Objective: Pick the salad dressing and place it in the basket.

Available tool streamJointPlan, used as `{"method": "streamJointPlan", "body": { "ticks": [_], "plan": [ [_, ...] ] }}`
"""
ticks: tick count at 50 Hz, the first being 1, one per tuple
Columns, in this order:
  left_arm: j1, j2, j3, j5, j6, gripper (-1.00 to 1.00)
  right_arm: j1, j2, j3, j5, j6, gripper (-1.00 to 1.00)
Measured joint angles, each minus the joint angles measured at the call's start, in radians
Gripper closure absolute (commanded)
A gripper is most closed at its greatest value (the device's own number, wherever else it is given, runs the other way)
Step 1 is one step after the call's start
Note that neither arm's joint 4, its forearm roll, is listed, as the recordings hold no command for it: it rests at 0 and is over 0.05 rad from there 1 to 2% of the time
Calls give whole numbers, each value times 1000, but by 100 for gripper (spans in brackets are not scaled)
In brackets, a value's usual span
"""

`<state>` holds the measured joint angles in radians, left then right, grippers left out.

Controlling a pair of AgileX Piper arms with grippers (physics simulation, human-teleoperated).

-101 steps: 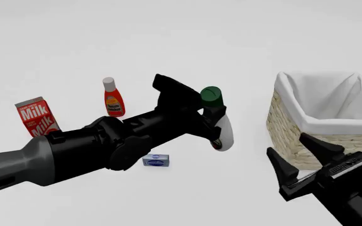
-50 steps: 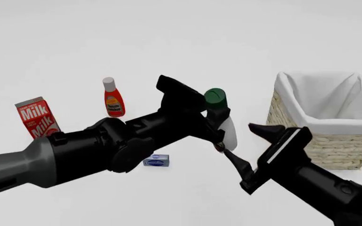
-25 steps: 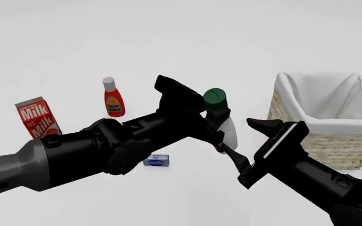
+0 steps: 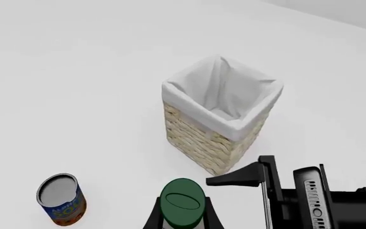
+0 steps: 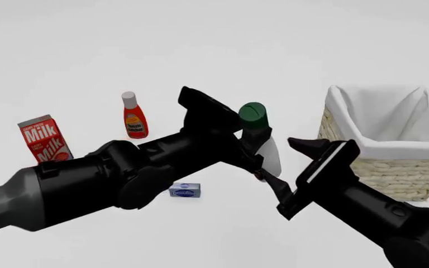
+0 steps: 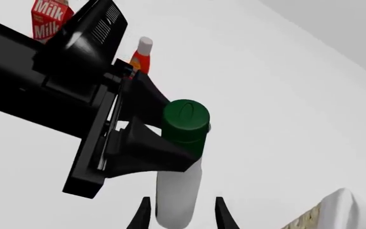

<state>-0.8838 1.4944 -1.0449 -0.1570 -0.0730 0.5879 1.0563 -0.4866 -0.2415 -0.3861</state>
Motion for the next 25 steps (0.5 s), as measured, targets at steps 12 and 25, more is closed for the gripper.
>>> {"method": "streamJointPlan", "body": {
  "ticks": [12, 25],
  "plan": [
    [-6, -12, 6, 3, 2, 100, 8, 14, -11, -4, -2, -100],
    [-13, -22, 11, 7, 6, 100, 15, 33, -26, -7, -11, -100]
  ]
}}
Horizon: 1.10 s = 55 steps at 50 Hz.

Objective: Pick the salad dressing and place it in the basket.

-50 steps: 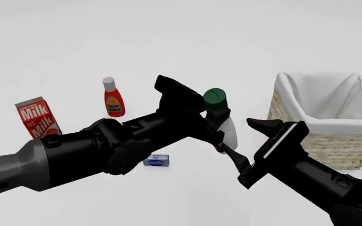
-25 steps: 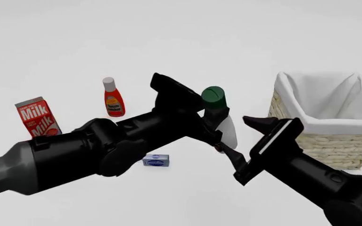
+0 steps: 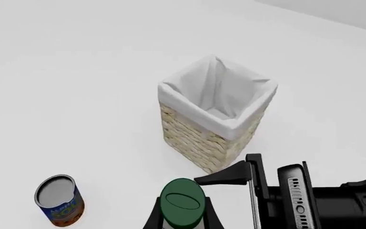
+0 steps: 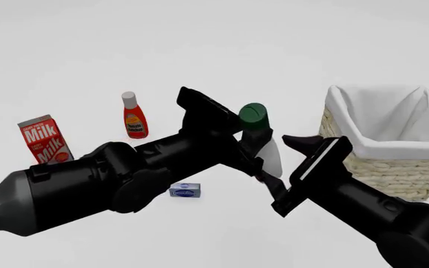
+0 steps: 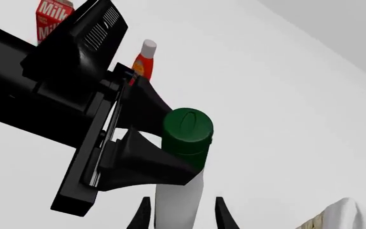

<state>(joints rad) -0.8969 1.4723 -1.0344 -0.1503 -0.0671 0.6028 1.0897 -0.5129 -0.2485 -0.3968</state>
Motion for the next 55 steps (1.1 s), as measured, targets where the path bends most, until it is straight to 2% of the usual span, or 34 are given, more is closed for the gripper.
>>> {"method": "streamJointPlan", "body": {
  "ticks": [55],
  "plan": [
    [-19, -4, 14, -5, 3, 100, 28, 56, -56, -4, -34, -100]
  ]
}}
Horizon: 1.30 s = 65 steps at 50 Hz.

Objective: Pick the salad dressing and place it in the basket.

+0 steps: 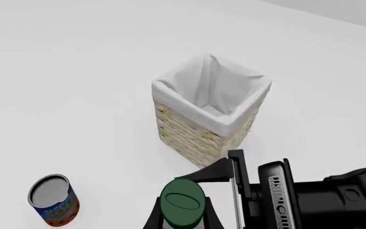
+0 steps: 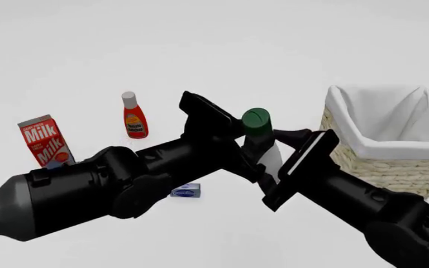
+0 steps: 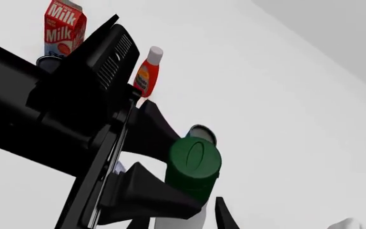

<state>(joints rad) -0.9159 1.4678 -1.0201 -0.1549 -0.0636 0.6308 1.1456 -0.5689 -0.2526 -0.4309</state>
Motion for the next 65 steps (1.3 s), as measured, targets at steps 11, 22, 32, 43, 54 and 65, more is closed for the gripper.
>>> {"method": "streamJointPlan", "body": {
  "ticks": [11, 22, 32, 43, 54, 65],
  "plan": [
    [-3, -5, 2, -4, -1, 100, 2, 1, -4, 1, -9, 100],
    [-6, -10, 3, -5, -3, 100, 11, -10, 2, -3, -31, 100],
    [-9, -17, 5, -3, -6, 100, 17, -20, 6, -3, -41, 100],
    [-14, -20, 1, 2, -2, -100, 25, -25, 12, -2, -43, 100],
    [-11, -26, -3, 10, -10, -100, 30, -24, 15, -3, -49, 100],
    [7, -87, -2, 26, -11, -100, 35, -19, 19, -11, -52, 100]
  ]
}}
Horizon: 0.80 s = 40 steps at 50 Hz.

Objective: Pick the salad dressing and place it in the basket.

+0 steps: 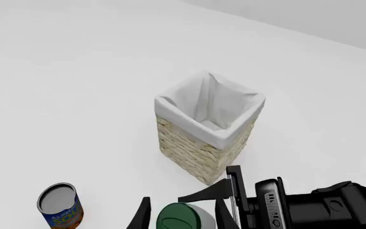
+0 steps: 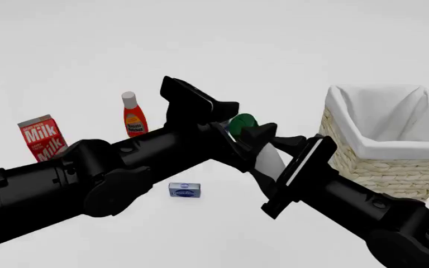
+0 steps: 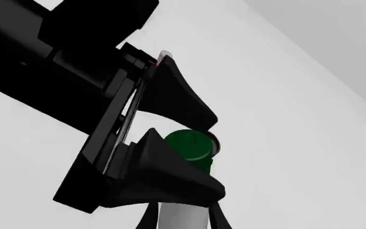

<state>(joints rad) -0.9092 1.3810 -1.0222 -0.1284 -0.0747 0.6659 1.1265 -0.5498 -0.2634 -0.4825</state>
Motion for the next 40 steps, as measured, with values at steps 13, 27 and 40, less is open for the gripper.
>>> {"method": "streamJointPlan", "body": {
  "ticks": [13, 27, 40],
  "plan": [
    [46, -145, -31, 47, 4, -100, 5, 13, 8, -15, 4, 100],
    [108, -307, -77, 95, -4, -100, 14, 20, 13, -24, 7, 100],
    [215, -450, -52, 103, -40, -100, 18, 11, 19, -28, 14, 100]
  ]
}}
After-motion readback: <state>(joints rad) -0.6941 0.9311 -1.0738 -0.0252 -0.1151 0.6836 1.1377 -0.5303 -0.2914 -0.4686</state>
